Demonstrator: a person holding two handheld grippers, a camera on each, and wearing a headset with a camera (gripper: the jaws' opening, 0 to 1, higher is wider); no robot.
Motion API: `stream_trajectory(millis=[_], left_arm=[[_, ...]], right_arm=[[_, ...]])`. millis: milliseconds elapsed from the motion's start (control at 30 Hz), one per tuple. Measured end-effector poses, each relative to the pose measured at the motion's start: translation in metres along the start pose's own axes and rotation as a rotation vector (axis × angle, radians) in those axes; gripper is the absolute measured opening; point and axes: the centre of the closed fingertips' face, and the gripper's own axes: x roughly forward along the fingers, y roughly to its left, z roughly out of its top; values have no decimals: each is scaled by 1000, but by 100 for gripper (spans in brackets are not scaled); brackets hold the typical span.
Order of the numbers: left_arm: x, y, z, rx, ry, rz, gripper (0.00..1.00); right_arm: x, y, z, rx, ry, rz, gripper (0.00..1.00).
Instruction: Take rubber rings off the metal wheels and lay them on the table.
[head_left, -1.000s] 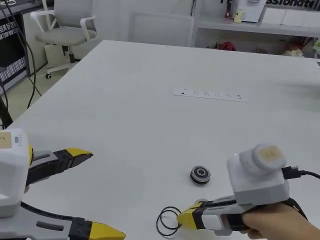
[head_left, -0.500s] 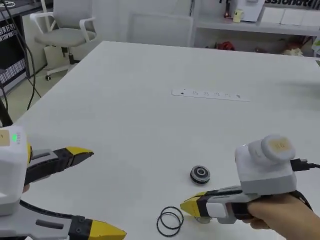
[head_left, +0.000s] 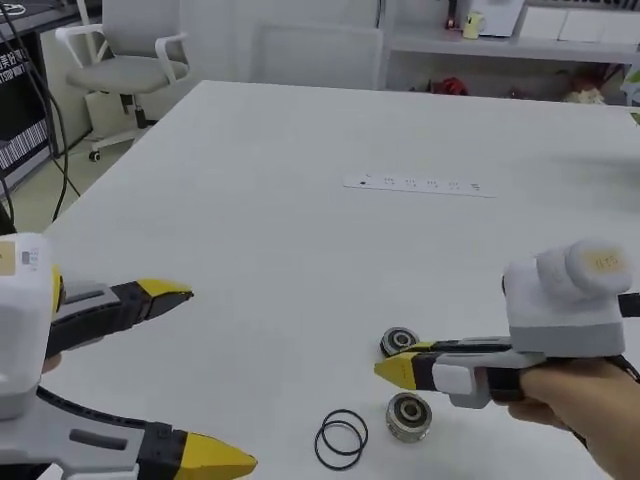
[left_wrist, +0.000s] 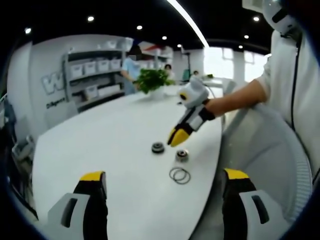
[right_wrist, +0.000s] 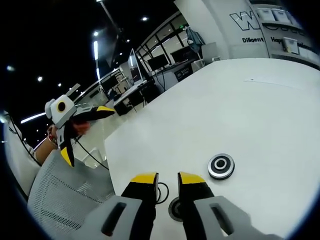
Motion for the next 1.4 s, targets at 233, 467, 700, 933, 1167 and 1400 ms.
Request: stream_trajectory(millis=[233,467,700,933,1167,1400], left_arm=[[-2,-1,17,32,-14,-9,97],[-1,-2,30,66,-22,-20,97],[0,0,47,104,-33,-29,97],[3,5,62,124,-44,-34,96],[8,7,74,156,-57,-43,95],[15,8,84,178,-69,-57,95]], right_arm=[[-12,-16,18,4,-74,-50,17],[-23,-26,27,29,-119,-79,17],[-30,-34,33,47,-151,-109,17],[-31,-38,32,38,-140,-127,16],[-33,-41,32,40,-139,-133,16],[-32,-43,30,42,-133,-135,16]])
